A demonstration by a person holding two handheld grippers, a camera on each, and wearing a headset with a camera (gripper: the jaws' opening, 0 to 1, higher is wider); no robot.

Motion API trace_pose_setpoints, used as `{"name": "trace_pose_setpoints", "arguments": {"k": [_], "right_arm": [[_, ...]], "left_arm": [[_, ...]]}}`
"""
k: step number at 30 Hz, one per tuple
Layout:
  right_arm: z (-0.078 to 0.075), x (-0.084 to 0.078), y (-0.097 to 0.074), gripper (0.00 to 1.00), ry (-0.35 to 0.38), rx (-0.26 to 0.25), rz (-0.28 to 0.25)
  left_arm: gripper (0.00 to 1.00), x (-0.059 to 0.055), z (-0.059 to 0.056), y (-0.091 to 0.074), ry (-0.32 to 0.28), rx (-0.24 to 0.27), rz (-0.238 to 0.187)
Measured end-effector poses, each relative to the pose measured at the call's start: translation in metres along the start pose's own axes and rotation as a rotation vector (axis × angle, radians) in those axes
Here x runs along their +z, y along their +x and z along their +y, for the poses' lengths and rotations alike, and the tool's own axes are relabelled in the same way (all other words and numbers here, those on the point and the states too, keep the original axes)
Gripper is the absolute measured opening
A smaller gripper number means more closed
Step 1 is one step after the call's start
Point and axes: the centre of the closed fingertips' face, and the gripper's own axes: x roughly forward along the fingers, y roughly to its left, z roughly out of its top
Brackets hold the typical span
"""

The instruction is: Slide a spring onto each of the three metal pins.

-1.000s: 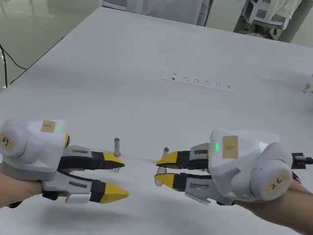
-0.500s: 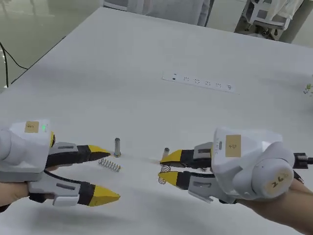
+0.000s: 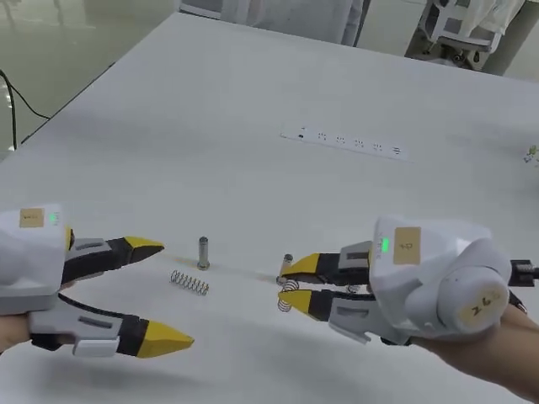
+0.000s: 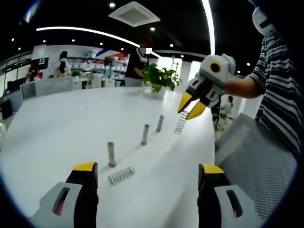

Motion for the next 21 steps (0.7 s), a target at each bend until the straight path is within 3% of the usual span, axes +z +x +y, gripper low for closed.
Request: {"name": "trace_pose_setpoints", "arguments": {"k": [8,21], "right_arm": [[-0.008,-0.005,0.001,0.07,0.022,0.001,0.011],[-0.028,-0.007,0.006,0.07,0.091,0.038,0.031]], "left_arm": [[0.98,0.0,0.007,-0.002,-0.023,0.041,-0.02],[0.98,-0.002,0.011,-0.006,-0.034,0.058,-0.022]]}}
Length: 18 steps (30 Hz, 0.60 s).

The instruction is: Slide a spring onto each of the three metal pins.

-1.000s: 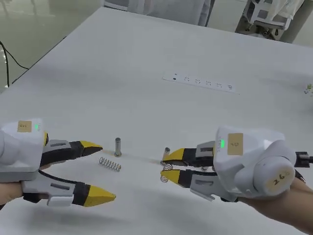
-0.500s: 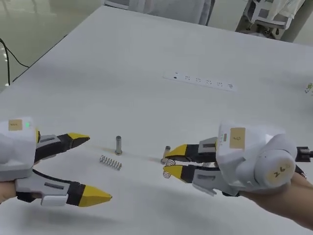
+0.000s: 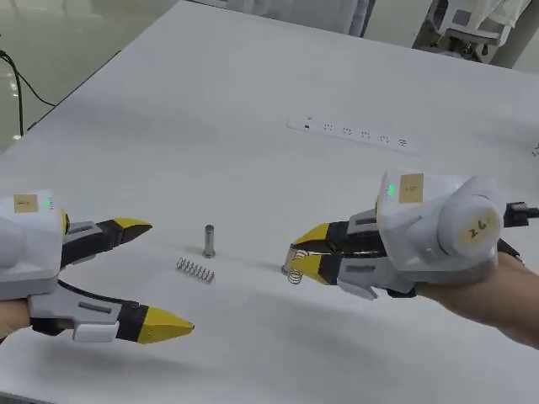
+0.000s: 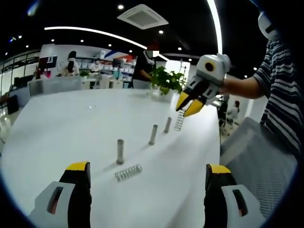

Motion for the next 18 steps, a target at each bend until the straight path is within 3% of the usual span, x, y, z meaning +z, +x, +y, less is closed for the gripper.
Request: {"name": "trace_pose_setpoints", "arguments": {"k": [10,18], "right_arm": [[-0.015,0.003,0.002,0.07,-0.026,-0.011,0.015],[-0.041,0.004,0.0,0.07,0.004,-0.079,-0.001]], "left_arm": [[0.98,-0.003,0.004,-0.004,-0.009,0.011,0.002],[0.98,-0.005,0.005,-0.005,-0.011,0.022,-0.002]]}}
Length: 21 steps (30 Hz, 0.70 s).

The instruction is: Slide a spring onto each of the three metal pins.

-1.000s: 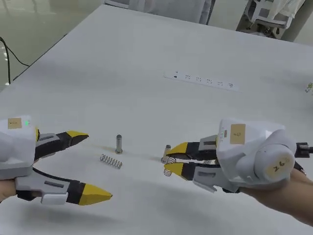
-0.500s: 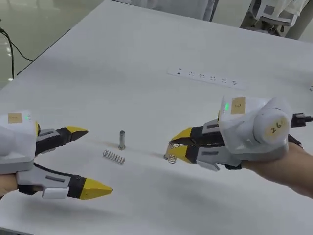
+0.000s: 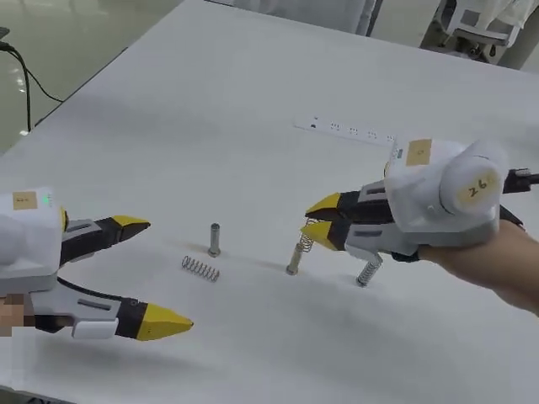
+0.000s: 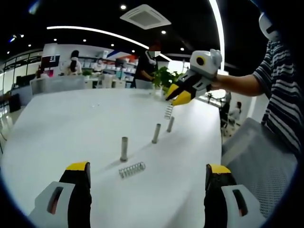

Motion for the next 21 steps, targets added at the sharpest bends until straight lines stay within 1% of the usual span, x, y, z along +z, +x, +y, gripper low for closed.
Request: {"name": "trace_pose_setpoints", "arguments": {"k": [2,5,8,10,17,21], "right_arm": [[-0.003,-0.001,0.001,0.07,0.012,-0.008,-0.002],[-0.006,-0.006,0.006,0.07,0.033,-0.017,0.012],[-0.006,-0.009,0.009,0.07,0.051,-0.02,0.014],[-0.006,-0.009,0.01,0.07,0.073,-0.02,0.005],[-0.009,-0.015,0.015,0.07,0.083,-0.033,0.016],[-0.011,-0.017,0.018,0.07,0.091,-0.037,0.014]], "left_arm": [[0.98,0.0,0.0,0.0,-0.001,0.002,-0.001],[0.98,0.001,0.0,0.0,-0.002,0.003,-0.004],[0.98,0.001,0.0,-0.001,-0.001,0.003,-0.005],[0.98,0.001,0.0,-0.002,-0.003,0.004,-0.006],[0.98,-0.002,0.002,-0.005,-0.008,0.012,-0.003],[0.98,-0.002,0.002,-0.006,-0.012,0.014,-0.005]]}}
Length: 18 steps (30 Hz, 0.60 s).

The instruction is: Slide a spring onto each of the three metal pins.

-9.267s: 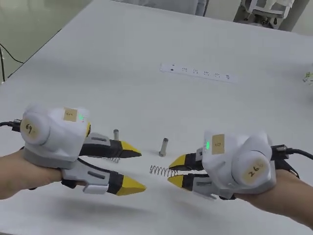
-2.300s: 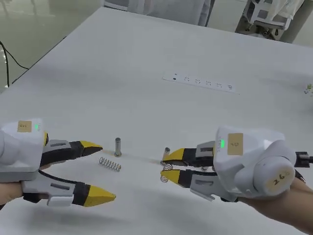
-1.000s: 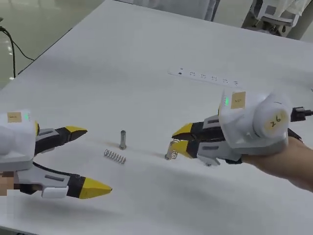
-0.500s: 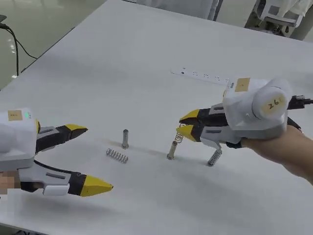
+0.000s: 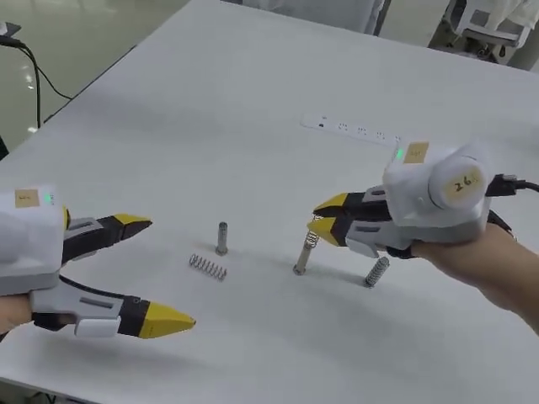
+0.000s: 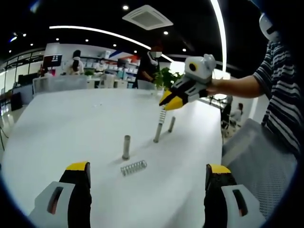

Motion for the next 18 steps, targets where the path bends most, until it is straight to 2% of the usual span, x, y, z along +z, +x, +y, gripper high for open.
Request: {"name": "trace_pose_setpoints", "arguments": {"k": [11,18], "right_arm": [[0.004,-0.01,0.012,0.07,-0.003,0.021,0.03],[0.005,-0.025,0.023,0.07,0.0,0.033,0.076]], "left_arm": [[0.98,0.002,0.001,-0.001,-0.001,0.001,-0.005],[0.98,0.002,0.002,-0.002,-0.005,0.003,-0.006]]}}
